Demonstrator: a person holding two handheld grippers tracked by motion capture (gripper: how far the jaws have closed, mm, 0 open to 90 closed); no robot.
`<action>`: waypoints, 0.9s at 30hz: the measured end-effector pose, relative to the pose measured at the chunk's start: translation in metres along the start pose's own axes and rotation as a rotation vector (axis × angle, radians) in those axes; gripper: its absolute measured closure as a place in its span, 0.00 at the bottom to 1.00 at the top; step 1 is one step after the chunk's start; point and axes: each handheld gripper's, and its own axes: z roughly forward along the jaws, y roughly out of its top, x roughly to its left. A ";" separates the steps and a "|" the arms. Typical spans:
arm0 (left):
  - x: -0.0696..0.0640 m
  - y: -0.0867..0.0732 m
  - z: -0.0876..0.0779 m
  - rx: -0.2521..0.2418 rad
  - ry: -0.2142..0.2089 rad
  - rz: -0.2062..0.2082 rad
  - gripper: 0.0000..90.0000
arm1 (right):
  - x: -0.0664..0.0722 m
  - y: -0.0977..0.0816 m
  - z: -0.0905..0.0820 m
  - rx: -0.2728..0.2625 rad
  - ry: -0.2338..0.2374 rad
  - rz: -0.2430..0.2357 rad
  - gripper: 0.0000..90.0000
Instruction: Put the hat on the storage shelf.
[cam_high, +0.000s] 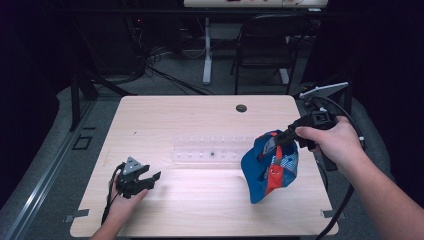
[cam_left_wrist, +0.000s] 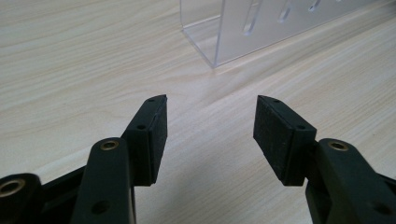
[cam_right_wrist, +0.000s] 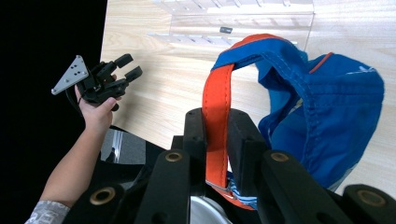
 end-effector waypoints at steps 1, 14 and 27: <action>0.000 0.000 0.000 0.000 0.000 0.000 0.50 | 0.000 0.000 0.000 0.000 0.000 0.000 0.87; -0.006 0.001 0.002 -0.004 -0.015 0.013 0.51 | 0.010 0.005 -0.005 0.002 0.075 -0.002 0.87; -0.006 0.001 0.003 -0.004 -0.016 0.013 0.51 | 0.028 0.020 -0.005 0.006 0.097 0.013 0.87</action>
